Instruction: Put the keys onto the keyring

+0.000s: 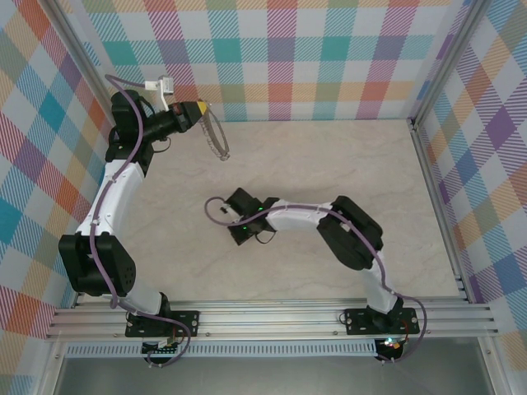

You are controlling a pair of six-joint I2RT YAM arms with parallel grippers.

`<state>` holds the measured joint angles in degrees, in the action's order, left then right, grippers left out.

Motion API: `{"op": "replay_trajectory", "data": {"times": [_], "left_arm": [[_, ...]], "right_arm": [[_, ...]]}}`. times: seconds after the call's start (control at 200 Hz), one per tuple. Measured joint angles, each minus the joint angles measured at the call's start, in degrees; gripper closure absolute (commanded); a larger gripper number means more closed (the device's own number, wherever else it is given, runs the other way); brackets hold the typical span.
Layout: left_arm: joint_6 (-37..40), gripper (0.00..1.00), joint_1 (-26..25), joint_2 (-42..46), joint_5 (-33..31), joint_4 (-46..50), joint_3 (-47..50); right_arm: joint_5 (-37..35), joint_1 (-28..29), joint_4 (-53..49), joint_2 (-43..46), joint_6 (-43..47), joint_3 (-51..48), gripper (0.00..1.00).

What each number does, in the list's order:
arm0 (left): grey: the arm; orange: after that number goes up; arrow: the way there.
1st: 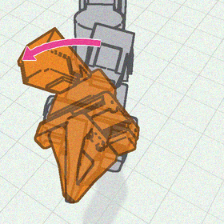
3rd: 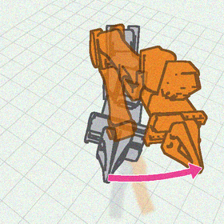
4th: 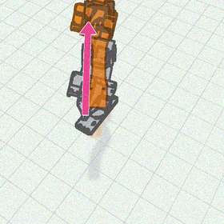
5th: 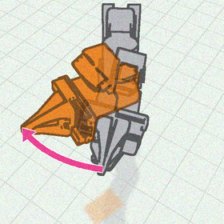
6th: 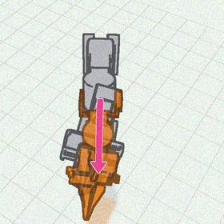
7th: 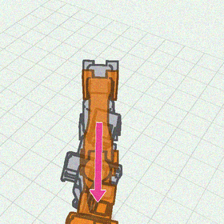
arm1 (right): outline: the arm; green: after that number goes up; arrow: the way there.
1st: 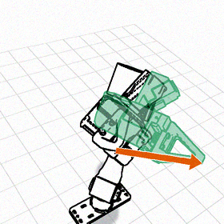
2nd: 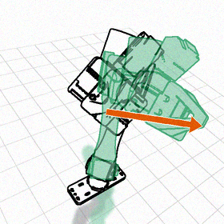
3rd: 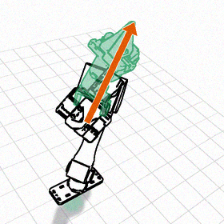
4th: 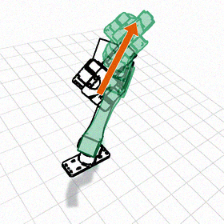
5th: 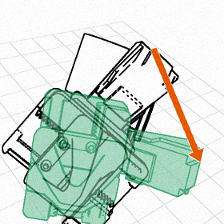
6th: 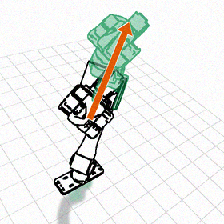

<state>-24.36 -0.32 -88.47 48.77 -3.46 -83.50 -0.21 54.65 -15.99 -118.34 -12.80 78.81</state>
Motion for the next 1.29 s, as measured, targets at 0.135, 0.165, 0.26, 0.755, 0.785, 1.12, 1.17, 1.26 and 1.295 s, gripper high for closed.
{"op": "replay_trajectory", "data": {"times": [0.135, 0.165, 0.26, 0.755, 0.785, 1.12, 1.17, 1.26, 1.295], "left_arm": [[-0.28, 1.0, -0.76, 0.02, 0.11, -0.13, 0.0], [-0.28, 1.0, -0.92, 0.02, 0.09, -0.15, 0.0], [-0.28, 1.0, -1.97, 0.02, 0.09, -0.15, 0.0], [0.44, 1.0, -6.82, 3.87, -0.44, 0.28, 4.15], [0.61, 1.0, -7.02, 4.11, -0.46, 0.28, 4.46], [2.38, 1.0, -7.32, 4.66, -1.51, 0.96, 5.64], [2.82, 1.0, -7.32, 4.63, -1.53, 1.51, 5.62], [3.87, 1.0, -7.32, 4.59, -1.68, 3.48, 5.25], [4.28, 1.0, -7.3, 4.52, -1.75, 3.98, 4.85]], "right_arm": [[0.26, -3.76, 2.16, 6.4, -3.41, -8.85, 1.0], [0.46, -4.35, 2.51, 7.78, -4.31, -10.43, 1.0], [1.81, -5.66, 3.65, 12.09, -6.99, -14.23, 1.0], [4.52, -10.45, 7.21, 21.7, -16.35, -20.74, 0.57], [4.39, -10.43, 6.91, 21.64, -16.41, -20.74, 0.57], [2.51, -7.32, 0.68, 16.85, -10.23, -15.82, 0.57], [2.03, -6.91, -0.15, 16.46, -8.83, -15.21, 0.57], [0.85, -6.12, -2.1, 16.2, -5.16, -14.82, 0.57], [0.61, -6.05, -2.8, 16.15, -4.0, -14.82, 0.57]]}}
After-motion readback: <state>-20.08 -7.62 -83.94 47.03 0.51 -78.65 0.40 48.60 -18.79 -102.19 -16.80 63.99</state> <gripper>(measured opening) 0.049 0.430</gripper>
